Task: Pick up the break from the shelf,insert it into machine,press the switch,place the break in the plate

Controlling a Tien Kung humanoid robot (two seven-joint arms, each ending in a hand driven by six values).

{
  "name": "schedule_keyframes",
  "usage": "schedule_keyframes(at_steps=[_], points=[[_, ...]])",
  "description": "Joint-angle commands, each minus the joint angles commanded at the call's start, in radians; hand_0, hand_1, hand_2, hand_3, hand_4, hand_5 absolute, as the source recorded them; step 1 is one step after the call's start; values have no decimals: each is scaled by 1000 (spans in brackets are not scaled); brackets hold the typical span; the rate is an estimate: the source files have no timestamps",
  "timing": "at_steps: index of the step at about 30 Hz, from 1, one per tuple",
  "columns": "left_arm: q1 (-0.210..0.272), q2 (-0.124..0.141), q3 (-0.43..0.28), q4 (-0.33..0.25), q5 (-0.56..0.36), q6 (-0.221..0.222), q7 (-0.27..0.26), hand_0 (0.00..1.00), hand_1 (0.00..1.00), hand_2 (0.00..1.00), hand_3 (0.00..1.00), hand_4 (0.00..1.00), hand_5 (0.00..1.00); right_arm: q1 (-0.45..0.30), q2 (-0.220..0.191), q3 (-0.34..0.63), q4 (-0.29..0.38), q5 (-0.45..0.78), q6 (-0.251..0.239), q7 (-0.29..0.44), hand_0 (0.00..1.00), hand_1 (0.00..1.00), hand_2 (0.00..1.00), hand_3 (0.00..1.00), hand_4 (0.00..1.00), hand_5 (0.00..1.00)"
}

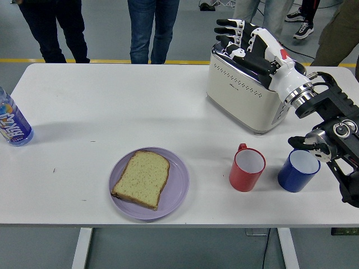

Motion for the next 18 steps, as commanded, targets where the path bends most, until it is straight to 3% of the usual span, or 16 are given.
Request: schedule_keyframes(at_steps=[10,11,18], points=[[0,-2,2,0,-3,-1,-2,630,490,464,539,327,808,-47,-45,67,-14,73,-20,9,877,829,828,792,532,319],[0,-2,1,0,-1,-1,-2,630,490,467,538,327,806,-54,-49,77,-16,80,-23,13,882,833,831,796,484,473],[0,-3,-2,0,2,-1,-2,631,490,467,539,326,803,-92,-77,123,-31,97,-29,22,885,830,834,796,489,466]])
